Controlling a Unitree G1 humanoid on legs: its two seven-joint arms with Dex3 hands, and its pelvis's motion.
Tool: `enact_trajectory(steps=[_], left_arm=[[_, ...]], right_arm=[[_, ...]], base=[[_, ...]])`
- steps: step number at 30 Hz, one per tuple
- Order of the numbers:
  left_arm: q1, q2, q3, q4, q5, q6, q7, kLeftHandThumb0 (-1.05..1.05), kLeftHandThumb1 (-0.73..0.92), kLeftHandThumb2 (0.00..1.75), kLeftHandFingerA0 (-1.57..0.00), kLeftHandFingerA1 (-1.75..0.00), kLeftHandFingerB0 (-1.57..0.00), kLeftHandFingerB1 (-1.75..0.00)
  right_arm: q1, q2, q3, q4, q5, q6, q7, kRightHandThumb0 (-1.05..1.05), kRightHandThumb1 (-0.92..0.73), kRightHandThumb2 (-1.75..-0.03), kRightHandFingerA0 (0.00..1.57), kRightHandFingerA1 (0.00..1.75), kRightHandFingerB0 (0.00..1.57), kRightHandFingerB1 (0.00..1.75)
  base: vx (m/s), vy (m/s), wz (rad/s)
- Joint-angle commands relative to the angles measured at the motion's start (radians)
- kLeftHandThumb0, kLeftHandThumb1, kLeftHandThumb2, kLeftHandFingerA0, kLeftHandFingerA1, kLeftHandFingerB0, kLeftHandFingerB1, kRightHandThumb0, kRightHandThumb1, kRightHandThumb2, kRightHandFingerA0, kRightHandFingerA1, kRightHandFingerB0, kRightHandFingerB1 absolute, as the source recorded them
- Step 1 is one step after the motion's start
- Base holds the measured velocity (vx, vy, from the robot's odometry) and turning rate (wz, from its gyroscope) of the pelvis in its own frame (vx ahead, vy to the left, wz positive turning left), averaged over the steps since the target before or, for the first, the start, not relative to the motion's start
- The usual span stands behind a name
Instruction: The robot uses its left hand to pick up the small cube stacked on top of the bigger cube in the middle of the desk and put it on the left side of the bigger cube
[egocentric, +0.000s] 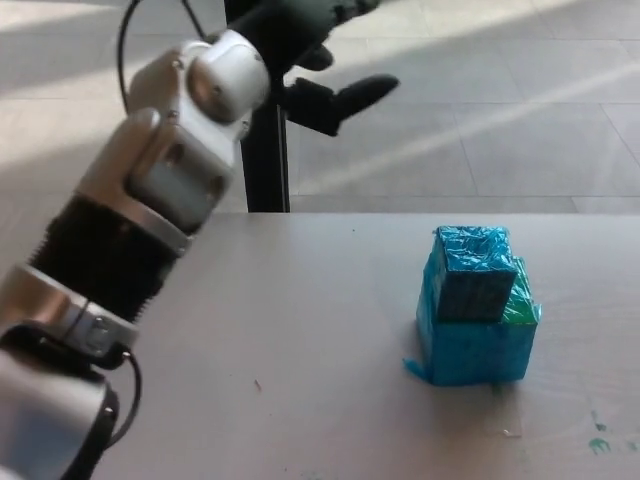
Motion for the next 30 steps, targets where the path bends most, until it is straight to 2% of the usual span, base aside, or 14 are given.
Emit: enact_trajectory(steps=[1, 3, 4, 7, 9, 10, 13, 14, 17, 18, 21, 22, 27, 30], left_arm=[[-0.034, -0.07, -0.021, 0.034, 0.041, 0.023, -0.015, -0.9, 0.64, 1.05, -0.29, -0.64, -0.05, -0.34], [-0.042, -0.091, -0.061, 0.061, 0.074, 0.02, -0.025, -0.94, 0.86, 0.67, -0.27, -0.65, -0.1, -0.29], [-0.045, -0.105, -0.074, 0.083, 0.083, 0.017, -0.022, -0.93, 0.67, 1.07, -0.22, -0.64, -0.05, -0.36], [-0.047, -0.147, -0.089, 0.137, 0.088, 0.02, -0.016, -0.95, 0.66, 1.06, -0.18, -0.6, -0.04, -0.37], [-0.039, -0.17, -0.098, 0.163, 0.092, 0.016, -0.012, -0.97, 0.84, 0.66, -0.17, -0.55, -0.1, -0.29], [-0.038, -0.177, -0.102, 0.172, 0.093, 0.024, -0.019, -0.88, 0.62, 1.09, -0.23, -0.62, 0.0, -0.36], [-0.03, -0.207, -0.088, 0.198, 0.086, 0.025, -0.005, -0.41, 0.32, 1.0, -0.06, -0.54, 0.0, -0.49], [-0.019, -0.224, -0.106, 0.219, 0.093, 0.004, -0.009, -0.94, 0.64, 1.03, -0.16, -0.59, -0.04, -0.38], [0.018, -0.255, -0.104, 0.227, 0.085, -0.023, -0.001, -0.97, 0.61, 1.03, -0.22, -0.62, -0.06, -0.37], [0.021, -0.259, -0.107, 0.23, 0.088, -0.024, 0.001, -1.02, 0.8, 0.65, -0.21, -0.62, -0.08, -0.31], [0.024, -0.313, -0.118, 0.278, 0.099, -0.016, 0.01, -0.42, 0.22, 0.95, -0.06, -0.55, 0.0, -0.51], [0.012, -0.321, -0.138, 0.301, 0.114, -0.028, 0.001, -1.04, 0.61, 1.01, -0.11, -0.61, -0.04, -0.35], [-0.044, -0.384, -0.15, 0.38, 0.127, -0.064, 0.02, -1.05, 0.78, 0.64, -0.15, -0.59, -0.07, -0.29], [-0.066, -0.413, -0.146, 0.412, 0.131, -0.08, 0.035, -1.05, 0.59, 1.03, -0.1, -0.59, -0.04, -0.28]], right_arm=[[0.006, -0.027, -0.001, 0.004, 0.0, -0.049, 0.012, -0.41, -0.69, -0.61, 0.59, 0.49, 0.47, 0.37], [-0.006, -0.026, 0.001, 0.034, -0.004, -0.063, 0.006, -0.42, -0.69, -0.61, 0.6, 0.51, 0.48, 0.37], [-0.011, -0.024, -0.002, 0.043, 0.0, -0.06, 0.008, -0.42, -0.68, -0.61, 0.6, 0.52, 0.48, 0.38], [-0.017, -0.021, -0.011, 0.061, 0.008, -0.075, 0.004, -0.42, -0.68, -0.61, 0.6, 0.52, 0.49, 0.38], [-0.007, -0.027, -0.008, -0.004, 0.01, -0.013, 0.017, -0.46, -0.55, -0.89, 0.52, 0.62, 0.41, 0.52], [-0.001, -0.027, -0.007, -0.02, 0.009, -0.007, 0.017, -0.45, -0.54, -0.88, 0.52, 0.63, 0.4, 0.52], [-0.007, -0.031, -0.004, -0.018, 0.001, -0.016, 0.015, -0.4, -0.68, -0.61, 0.58, 0.51, 0.47, 0.37], [-0.027, -0.027, -0.005, 0.031, 0.0, -0.028, 0.007, -0.42, -0.68, -0.61, 0.6, 0.53, 0.48, 0.38], [-0.033, -0.028, -0.003, 0.046, -0.001, -0.036, 0.013, -0.41, -0.69, -0.61, 0.6, 0.52, 0.49, 0.38], [-0.034, -0.029, -0.002, 0.044, -0.001, -0.038, 0.014, -0.4, -0.69, -0.61, 0.59, 0.52, 0.48, 0.38], [-0.041, -0.03, -0.007, 0.039, 0.007, -0.02, 0.025, -0.46, -0.56, -0.89, 0.52, 0.61, 0.41, 0.52], [-0.039, -0.033, -0.01, 0.027, 0.013, -0.012, 0.039, -0.41, -0.69, -0.6, 0.56, 0.51, 0.47, 0.38], [-0.045, -0.041, 0.004, 0.009, -0.007, 0.002, 0.023, -0.49, -0.56, -0.9, 0.51, 0.61, 0.4, 0.52], [-0.064, -0.037, 0.008, 0.044, -0.01, -0.009, 0.02, -0.41, -0.69, -0.61, 0.58, 0.49, 0.46, 0.36]], base=[[0.0, 0.0, 0.0], [0.0, 0.0, 0.0], [0.0, 0.0, 0.0], [0.0, 0.0, 0.0], [0.0, 0.0, 0.0], [0.0, 0.0, 0.0], [0.0, 0.0, 0.0], [0.0, 0.0, 0.0], [0.0, 0.0, 0.0], [0.0, 0.0, 0.0], [0.0, 0.0, 0.0], [0.0, 0.0, 0.0], [0.0, 0.0, 0.0], [0.0, 0.0, 0.0]])
